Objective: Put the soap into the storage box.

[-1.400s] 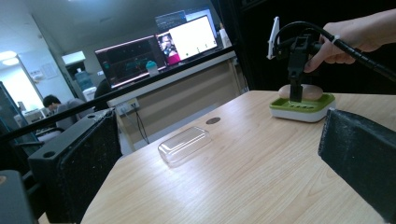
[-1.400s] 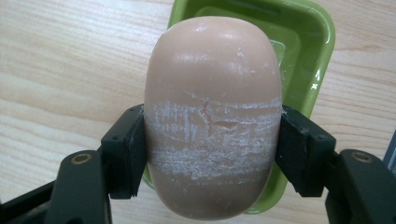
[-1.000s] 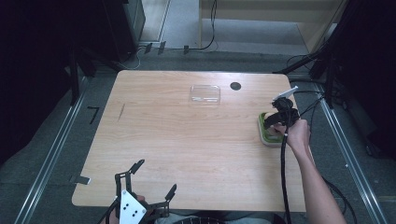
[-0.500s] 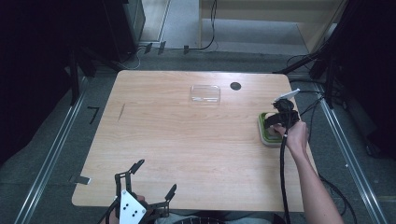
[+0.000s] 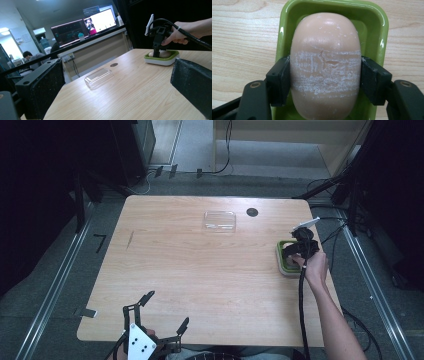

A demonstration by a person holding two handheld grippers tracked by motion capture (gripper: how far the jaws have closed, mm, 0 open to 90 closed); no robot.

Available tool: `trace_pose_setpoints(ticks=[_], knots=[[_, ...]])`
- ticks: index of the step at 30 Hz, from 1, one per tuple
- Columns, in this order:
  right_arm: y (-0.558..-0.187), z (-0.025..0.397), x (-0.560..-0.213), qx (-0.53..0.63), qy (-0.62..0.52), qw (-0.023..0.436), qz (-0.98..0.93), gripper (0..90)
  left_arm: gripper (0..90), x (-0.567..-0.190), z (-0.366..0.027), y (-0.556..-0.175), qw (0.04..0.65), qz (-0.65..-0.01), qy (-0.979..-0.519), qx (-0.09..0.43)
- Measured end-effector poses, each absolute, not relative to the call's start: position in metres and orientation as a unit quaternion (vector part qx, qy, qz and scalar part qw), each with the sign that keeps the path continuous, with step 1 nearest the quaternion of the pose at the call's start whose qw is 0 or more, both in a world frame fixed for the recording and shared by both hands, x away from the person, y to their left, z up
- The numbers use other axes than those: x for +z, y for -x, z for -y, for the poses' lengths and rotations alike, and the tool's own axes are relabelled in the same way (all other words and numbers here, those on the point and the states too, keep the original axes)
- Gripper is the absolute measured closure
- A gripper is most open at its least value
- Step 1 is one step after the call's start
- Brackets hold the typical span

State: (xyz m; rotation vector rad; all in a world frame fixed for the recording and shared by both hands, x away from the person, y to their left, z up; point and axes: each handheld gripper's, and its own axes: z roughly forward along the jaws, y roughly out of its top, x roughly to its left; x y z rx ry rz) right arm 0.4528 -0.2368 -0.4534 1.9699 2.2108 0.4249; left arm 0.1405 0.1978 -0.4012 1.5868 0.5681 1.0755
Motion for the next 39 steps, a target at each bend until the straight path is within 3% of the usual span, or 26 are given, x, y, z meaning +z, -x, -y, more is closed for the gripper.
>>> trace_pose_setpoints(ticks=[17, 39], knots=[[-0.450, 0.237, -0.446, 0.146, -0.654, 0.081, -0.738, 29.8, 0.0, -0.401, -0.197, -0.141, 0.542, -0.239, -0.668, 0.452], [-0.422, 0.232, -0.424, 0.124, -0.615, 0.052, -0.777, 10.4, 0.0, -0.401, -0.197, -0.140, 0.542, -0.238, -0.667, 0.452]])
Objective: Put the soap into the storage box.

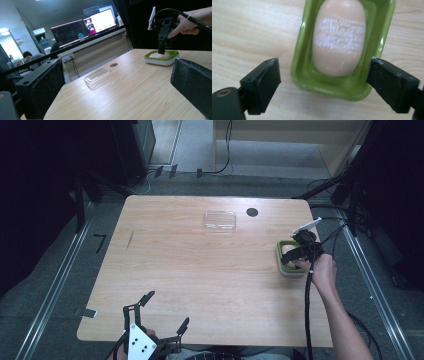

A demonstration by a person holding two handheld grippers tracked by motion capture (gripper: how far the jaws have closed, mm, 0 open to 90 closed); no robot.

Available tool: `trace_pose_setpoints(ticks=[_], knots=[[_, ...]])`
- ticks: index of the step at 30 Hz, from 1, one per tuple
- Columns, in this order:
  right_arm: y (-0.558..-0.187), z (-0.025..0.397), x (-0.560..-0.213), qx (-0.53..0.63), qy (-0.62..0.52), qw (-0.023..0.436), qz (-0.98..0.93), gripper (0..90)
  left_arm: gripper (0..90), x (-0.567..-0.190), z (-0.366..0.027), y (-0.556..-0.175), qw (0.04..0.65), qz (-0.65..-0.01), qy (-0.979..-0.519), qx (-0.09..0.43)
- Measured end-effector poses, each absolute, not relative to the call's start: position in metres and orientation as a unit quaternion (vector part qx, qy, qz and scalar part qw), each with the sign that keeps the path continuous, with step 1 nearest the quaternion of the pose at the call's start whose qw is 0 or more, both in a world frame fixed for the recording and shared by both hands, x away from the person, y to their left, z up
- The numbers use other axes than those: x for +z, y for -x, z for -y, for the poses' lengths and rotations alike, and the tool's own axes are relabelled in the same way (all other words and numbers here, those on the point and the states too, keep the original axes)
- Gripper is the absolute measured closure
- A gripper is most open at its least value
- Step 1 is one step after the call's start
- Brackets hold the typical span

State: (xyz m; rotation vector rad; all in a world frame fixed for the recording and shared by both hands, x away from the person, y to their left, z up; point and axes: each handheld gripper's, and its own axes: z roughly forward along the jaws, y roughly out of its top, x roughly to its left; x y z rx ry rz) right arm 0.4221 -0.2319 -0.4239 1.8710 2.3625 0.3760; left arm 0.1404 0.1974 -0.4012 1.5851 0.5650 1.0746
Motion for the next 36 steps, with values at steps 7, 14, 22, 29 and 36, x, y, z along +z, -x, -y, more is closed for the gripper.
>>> trace_pose_setpoints(ticks=[7, 14, 22, 29, 36], knots=[[-0.405, 0.227, -0.415, 0.117, -0.590, 0.042, -0.798, 7.1, 0.0, -0.401, -0.197, -0.140, 0.543, -0.237, -0.667, 0.452], [-0.388, 0.221, -0.407, 0.109, -0.569, 0.039, -0.814, 7.1, 0.0, -0.401, -0.197, -0.141, 0.541, -0.237, -0.668, 0.452], [-0.368, 0.215, -0.406, 0.088, -0.544, 0.038, -0.833, 6.6, 0.0, -0.401, -0.196, -0.140, 0.541, -0.237, -0.668, 0.452], [-0.352, 0.211, -0.405, 0.074, -0.526, 0.039, -0.846, 6.6, 0.0, -0.401, -0.196, -0.140, 0.541, -0.237, -0.669, 0.452], [-0.337, 0.209, -0.409, 0.059, -0.512, 0.038, -0.856, 6.7, 0.0, -0.401, -0.196, -0.140, 0.541, -0.237, -0.669, 0.452]])
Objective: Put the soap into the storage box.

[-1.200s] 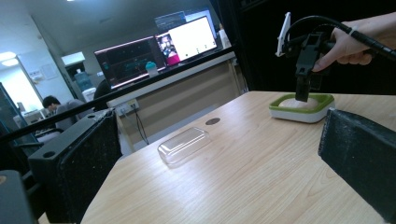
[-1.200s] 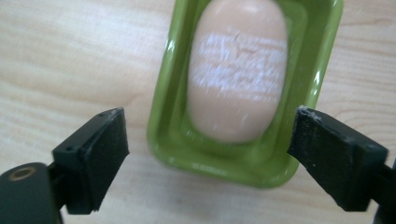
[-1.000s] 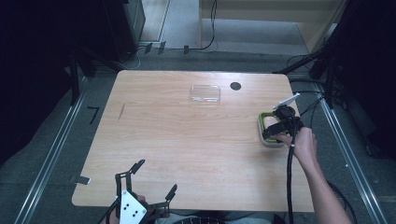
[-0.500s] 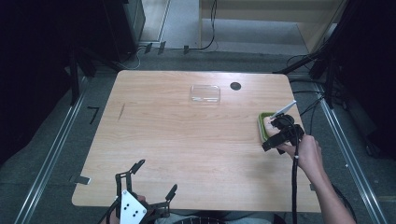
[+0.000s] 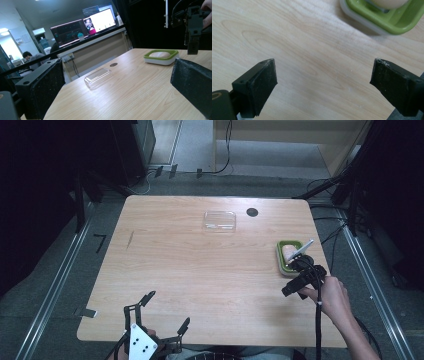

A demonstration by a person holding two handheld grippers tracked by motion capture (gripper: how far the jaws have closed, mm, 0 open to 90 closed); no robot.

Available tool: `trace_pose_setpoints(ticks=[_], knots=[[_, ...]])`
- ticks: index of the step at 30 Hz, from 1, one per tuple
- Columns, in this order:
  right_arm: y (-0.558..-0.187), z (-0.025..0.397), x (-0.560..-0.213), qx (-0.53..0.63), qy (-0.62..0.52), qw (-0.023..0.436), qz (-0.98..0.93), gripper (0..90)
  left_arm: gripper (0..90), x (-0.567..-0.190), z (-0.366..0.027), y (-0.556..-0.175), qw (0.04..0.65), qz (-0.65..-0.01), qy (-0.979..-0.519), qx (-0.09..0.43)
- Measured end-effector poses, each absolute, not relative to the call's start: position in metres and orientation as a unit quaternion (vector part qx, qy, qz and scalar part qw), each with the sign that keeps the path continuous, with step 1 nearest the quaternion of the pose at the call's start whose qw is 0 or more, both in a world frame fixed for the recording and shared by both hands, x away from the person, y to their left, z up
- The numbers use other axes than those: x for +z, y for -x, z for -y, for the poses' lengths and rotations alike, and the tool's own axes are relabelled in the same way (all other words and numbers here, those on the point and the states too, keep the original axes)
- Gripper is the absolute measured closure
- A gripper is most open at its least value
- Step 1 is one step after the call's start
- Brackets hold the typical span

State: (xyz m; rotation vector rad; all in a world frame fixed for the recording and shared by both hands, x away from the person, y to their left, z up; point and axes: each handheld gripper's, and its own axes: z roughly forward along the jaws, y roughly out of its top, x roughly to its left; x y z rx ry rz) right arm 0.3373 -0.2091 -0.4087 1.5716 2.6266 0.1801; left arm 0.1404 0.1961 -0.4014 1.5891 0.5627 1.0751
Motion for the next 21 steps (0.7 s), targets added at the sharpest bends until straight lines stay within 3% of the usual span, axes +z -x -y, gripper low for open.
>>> trace_pose_setpoints(ticks=[21], knots=[[-0.296, 0.214, -0.437, 0.016, -0.497, 0.023, -0.867, 6.7, 0.0, -0.401, -0.196, -0.140, 0.538, -0.235, -0.671, 0.453]])
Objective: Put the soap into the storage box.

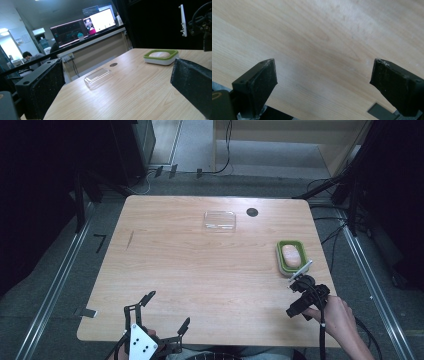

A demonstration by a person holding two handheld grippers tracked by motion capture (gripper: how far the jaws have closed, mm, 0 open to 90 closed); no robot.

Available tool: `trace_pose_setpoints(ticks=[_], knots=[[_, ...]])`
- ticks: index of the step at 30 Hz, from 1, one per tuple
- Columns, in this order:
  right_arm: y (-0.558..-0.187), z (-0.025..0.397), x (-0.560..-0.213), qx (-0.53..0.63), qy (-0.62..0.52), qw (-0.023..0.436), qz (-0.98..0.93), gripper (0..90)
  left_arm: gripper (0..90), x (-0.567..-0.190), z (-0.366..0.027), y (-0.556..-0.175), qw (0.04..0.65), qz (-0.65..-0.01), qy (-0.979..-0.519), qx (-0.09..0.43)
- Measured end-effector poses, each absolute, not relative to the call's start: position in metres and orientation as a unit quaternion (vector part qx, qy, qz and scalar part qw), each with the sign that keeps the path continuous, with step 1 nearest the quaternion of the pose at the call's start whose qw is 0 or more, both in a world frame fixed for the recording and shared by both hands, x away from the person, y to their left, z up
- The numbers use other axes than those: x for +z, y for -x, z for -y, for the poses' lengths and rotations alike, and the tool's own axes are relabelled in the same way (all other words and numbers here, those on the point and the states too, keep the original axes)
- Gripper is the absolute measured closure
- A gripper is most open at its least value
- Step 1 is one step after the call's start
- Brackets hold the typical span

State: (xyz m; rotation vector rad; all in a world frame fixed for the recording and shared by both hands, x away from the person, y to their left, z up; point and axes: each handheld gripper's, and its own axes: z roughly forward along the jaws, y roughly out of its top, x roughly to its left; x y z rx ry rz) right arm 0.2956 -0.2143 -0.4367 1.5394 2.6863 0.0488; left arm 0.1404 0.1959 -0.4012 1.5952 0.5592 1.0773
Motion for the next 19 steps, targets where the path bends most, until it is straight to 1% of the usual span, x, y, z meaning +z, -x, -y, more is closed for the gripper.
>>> trace_pose_setpoints(ticks=[9, 19], knots=[[-0.279, 0.221, -0.452, -0.001, -0.499, 0.010, -0.867, 6.8, 0.0, -0.401, -0.195, -0.141, 0.539, -0.234, -0.671, 0.452], [-0.269, 0.229, -0.463, -0.003, -0.498, 0.002, -0.867, 8.3, 0.0, -0.401, -0.196, -0.140, 0.537, -0.237, -0.670, 0.454]])
